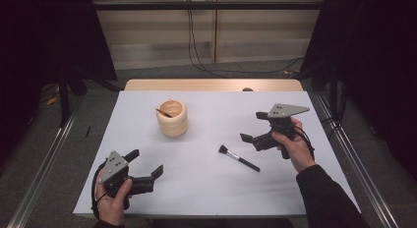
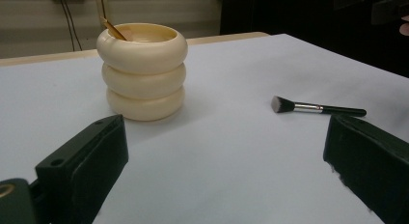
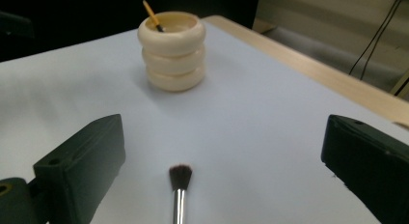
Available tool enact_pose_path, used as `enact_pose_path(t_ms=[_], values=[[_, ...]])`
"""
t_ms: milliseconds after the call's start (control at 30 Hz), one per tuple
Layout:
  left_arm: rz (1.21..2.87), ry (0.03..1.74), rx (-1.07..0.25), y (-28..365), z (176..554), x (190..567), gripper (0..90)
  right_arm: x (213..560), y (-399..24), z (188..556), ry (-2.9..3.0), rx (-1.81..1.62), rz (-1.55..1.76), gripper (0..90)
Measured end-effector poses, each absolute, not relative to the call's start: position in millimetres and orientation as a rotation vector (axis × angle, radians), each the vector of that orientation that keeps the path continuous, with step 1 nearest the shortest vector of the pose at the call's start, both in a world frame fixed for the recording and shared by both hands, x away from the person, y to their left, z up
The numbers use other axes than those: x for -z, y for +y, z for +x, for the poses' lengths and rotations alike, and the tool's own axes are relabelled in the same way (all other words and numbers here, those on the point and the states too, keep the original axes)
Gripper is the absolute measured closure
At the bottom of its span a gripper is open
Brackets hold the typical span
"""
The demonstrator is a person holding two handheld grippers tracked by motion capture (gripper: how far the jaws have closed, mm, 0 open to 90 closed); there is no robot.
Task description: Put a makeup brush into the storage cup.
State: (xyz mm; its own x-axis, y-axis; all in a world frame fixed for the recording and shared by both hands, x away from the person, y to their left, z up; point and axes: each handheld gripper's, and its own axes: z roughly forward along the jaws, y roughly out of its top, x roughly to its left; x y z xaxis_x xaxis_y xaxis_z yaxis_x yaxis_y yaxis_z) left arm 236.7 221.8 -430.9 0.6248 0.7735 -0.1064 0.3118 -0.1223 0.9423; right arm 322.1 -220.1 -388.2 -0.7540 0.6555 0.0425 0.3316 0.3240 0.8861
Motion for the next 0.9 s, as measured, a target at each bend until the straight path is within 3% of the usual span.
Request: enact_pose_path(t_ms=[633,900], values=[[1.710,0.900,-0.518,223.1,237.7,431.4,1.9,407.9,-207.5,337.9,2.624,-1.029,0.907,9.2],[1.711,0.898,-0.520,224.0,238.1,431.3,1.9,412.2,-201.9,341.6,2.636,-0.931,0.973,7.5]])
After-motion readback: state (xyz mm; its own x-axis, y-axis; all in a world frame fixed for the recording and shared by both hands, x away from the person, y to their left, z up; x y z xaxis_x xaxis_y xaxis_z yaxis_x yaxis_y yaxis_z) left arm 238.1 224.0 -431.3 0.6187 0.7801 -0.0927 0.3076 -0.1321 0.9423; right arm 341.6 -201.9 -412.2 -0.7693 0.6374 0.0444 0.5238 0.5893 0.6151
